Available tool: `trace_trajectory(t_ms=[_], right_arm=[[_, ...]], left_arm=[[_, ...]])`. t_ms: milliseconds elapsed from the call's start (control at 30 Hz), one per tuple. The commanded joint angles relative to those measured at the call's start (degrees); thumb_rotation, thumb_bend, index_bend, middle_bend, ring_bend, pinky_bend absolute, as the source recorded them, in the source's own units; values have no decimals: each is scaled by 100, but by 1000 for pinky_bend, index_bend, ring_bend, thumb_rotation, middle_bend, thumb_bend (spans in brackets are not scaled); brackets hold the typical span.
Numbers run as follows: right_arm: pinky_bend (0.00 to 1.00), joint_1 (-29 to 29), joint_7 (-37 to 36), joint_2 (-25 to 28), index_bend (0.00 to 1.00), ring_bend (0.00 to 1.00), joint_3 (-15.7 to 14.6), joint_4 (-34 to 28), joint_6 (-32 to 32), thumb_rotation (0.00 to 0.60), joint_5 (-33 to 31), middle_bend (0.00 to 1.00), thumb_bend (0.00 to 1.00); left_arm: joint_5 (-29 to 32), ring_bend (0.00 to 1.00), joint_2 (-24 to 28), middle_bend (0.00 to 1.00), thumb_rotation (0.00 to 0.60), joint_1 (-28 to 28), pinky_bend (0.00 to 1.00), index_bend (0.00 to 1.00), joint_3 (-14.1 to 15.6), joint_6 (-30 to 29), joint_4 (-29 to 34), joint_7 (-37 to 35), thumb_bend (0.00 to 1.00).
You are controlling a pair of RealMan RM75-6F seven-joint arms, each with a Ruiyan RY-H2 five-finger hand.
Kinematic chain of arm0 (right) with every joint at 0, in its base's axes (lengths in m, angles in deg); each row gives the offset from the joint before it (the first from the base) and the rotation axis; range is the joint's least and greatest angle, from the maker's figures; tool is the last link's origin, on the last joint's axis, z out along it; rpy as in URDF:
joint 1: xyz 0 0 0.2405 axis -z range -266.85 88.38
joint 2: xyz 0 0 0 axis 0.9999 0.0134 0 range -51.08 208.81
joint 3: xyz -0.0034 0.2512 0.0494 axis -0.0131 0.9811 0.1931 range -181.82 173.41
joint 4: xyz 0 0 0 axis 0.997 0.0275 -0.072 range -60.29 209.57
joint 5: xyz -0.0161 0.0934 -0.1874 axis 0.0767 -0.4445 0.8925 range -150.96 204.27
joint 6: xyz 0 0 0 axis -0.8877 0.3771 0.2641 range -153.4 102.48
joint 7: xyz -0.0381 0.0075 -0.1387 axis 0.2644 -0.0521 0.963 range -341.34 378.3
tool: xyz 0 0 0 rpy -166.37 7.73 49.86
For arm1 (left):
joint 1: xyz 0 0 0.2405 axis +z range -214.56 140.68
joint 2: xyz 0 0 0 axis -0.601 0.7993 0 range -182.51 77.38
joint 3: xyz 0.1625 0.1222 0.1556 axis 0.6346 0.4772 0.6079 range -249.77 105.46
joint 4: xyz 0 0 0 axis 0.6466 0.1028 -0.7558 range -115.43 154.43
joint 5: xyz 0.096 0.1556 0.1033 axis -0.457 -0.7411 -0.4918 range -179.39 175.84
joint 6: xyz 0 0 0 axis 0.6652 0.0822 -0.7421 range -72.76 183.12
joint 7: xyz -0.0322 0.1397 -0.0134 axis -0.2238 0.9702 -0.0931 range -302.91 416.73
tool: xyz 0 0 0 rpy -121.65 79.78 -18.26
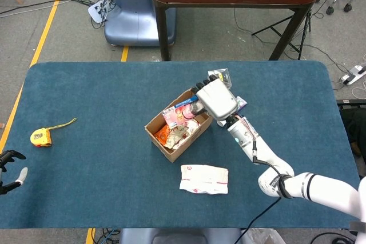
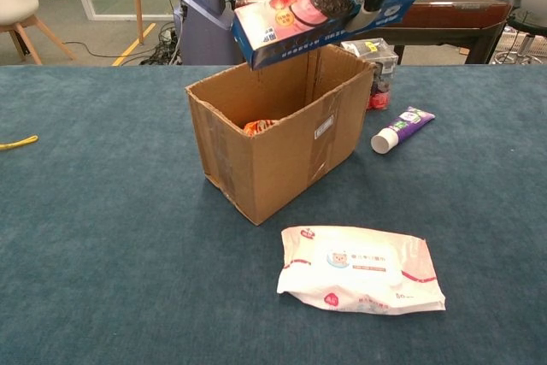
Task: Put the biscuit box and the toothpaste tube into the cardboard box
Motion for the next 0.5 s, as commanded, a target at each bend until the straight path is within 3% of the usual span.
trace_trajectory(t_ms=[33, 233, 500], right_arm=[[455, -73, -8, -119, 663, 478, -20, 134, 51, 600, -95, 528, 51], [447, -198, -141, -303, 644, 412, -71, 357, 158, 600, -163, 461, 36], [332, -253, -401, -352, 404, 265, -128, 379, 168, 600, -92, 299, 0]], left_arm=[[0, 412, 0, 412, 600, 0, 525, 440, 0, 0, 0, 0, 333], [0, 411, 0, 412, 600, 0, 525, 440, 0, 0, 0, 0, 333], [0, 412, 0, 412, 600, 0, 526, 440, -1, 0, 0, 0, 333]])
